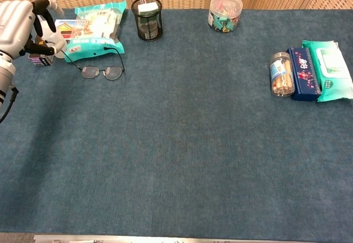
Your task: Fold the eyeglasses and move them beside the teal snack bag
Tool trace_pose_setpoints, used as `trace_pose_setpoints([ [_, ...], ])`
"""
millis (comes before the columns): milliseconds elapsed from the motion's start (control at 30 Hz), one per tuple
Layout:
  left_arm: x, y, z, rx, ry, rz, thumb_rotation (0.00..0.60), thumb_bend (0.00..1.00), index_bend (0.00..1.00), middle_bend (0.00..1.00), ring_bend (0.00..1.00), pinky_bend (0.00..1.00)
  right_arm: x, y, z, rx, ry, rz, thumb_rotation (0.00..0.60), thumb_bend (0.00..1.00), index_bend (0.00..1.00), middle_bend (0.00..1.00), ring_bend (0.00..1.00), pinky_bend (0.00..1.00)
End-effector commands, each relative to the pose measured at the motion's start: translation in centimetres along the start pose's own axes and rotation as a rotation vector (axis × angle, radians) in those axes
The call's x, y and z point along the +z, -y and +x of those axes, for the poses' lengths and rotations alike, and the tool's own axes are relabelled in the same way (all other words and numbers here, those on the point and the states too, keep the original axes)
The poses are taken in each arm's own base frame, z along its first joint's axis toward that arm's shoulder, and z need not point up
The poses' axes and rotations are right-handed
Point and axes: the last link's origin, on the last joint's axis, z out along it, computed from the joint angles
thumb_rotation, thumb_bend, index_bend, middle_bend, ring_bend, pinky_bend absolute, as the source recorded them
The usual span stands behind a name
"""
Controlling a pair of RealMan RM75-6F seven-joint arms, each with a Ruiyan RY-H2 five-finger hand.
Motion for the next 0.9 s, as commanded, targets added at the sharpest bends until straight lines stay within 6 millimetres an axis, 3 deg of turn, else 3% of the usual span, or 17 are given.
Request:
trace_pose_setpoints([
  [33,-0.2,0.3,0.5,-0.011,-0.018,0.005,0.600,0.25,0.23,0.42,0.54,0.89,0.1,0.0,0.2,-0.001,-0.005,0.001,0.600,0.17,0.23,0.34,0.32,0.54],
  [233,0.2,1.6,1.3,-0.005,-0.057,0.048,0.600,0.25,0.23,0.33,0.42,0.80,0.3,0.1,0.8,-0.008,-0.024,0.006,0.600,0.17,0.23,0.34,0.32,0.54],
  [433,0.5,3.4,1.4,-0.003,-0.070,0.107,0.600,0.25,0.23,0.31,0.36,0.75,0.6,0.1,1.4,-0.013,-0.045,0.008,0.600,0.17,0.23,0.34,0.32,0.54],
  [900,1.3,5.1,-1.6,0.010,-0.038,0.127,0.600,0.25,0.23,0.19,0.24,0.56,1.0,0.3,2.3,-0.026,-0.058,0.018,0.600,0.17,0.23,0.34,0.32,0.54],
])
